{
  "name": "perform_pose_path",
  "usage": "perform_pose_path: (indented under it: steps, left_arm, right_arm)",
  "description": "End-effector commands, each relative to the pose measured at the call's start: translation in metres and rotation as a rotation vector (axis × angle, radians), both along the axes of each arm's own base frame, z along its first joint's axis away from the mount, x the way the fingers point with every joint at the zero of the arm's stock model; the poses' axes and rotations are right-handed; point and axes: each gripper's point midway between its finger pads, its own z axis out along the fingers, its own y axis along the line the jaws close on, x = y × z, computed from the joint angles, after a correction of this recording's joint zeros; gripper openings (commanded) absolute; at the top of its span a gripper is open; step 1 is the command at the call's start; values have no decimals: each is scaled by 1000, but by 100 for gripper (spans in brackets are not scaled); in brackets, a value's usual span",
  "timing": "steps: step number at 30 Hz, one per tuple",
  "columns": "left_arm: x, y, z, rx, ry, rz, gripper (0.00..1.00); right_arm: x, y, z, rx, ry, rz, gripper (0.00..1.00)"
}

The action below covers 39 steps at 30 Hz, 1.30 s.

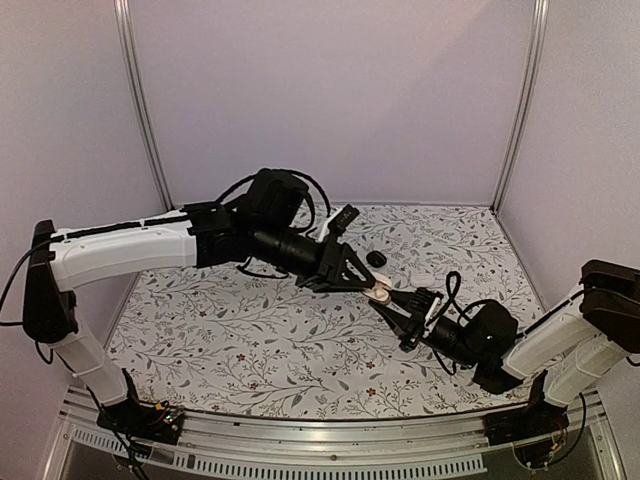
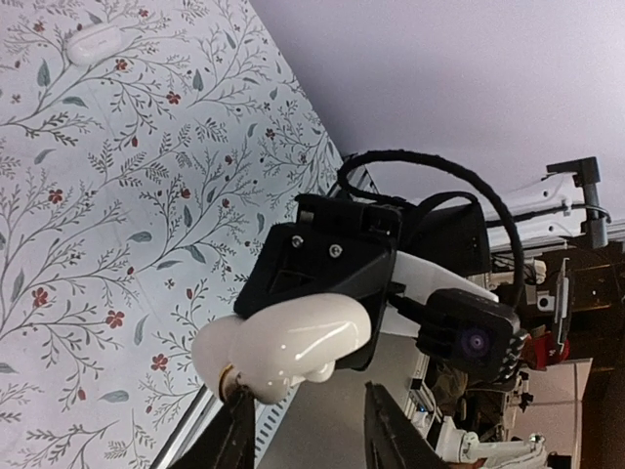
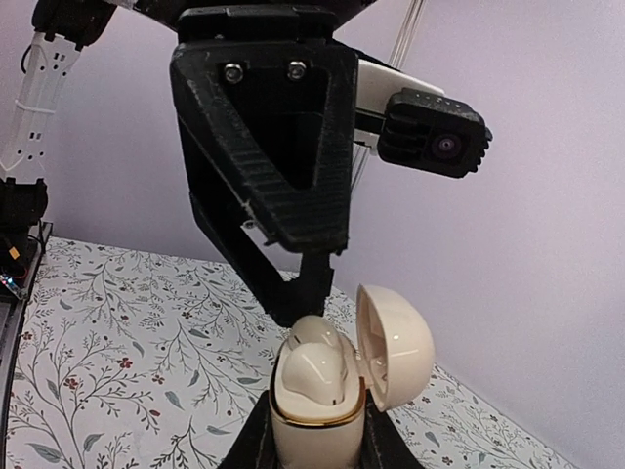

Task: Insert the wireless bluetooth earbuds into the charging case
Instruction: Insert the right earbud into the right side groove of the charging case, then close the charging case with the earbuds inside.

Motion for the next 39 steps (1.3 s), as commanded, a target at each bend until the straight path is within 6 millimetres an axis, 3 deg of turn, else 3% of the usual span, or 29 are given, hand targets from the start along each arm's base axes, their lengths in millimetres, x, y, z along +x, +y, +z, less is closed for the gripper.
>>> perform_pose_path:
  steps: [1, 8, 16, 19, 23, 27, 33, 39]
  left_arm:
    - [-17, -7, 52, -144, -169, -64, 38]
    - [-12, 19, 83, -210, -399, -6, 41]
    - [-1, 52, 74, -175, -659, 37, 56]
    - [-10, 55, 61, -194, -750, -25, 57]
    - [-11, 56, 60, -225, -869, -44, 53]
    - [-25, 56, 57, -275, -978, -103, 53]
    - [-44, 49, 49, -304, -1033, -189, 54]
    - [-67, 40, 49, -332, -1074, -272, 55]
  right_arm:
    - [-6, -7, 18, 80, -7, 49, 0]
    - [-14, -8, 20, 97, 21, 148, 0]
    - [-33, 2, 22, 93, 115, 402, 0]
    - [-38, 5, 23, 93, 165, 490, 0]
    - [-47, 10, 24, 80, 234, 592, 0]
    - [-52, 19, 32, 49, 299, 667, 0]
    - [-52, 24, 48, 27, 327, 688, 0]
    - [-50, 30, 48, 19, 381, 713, 0]
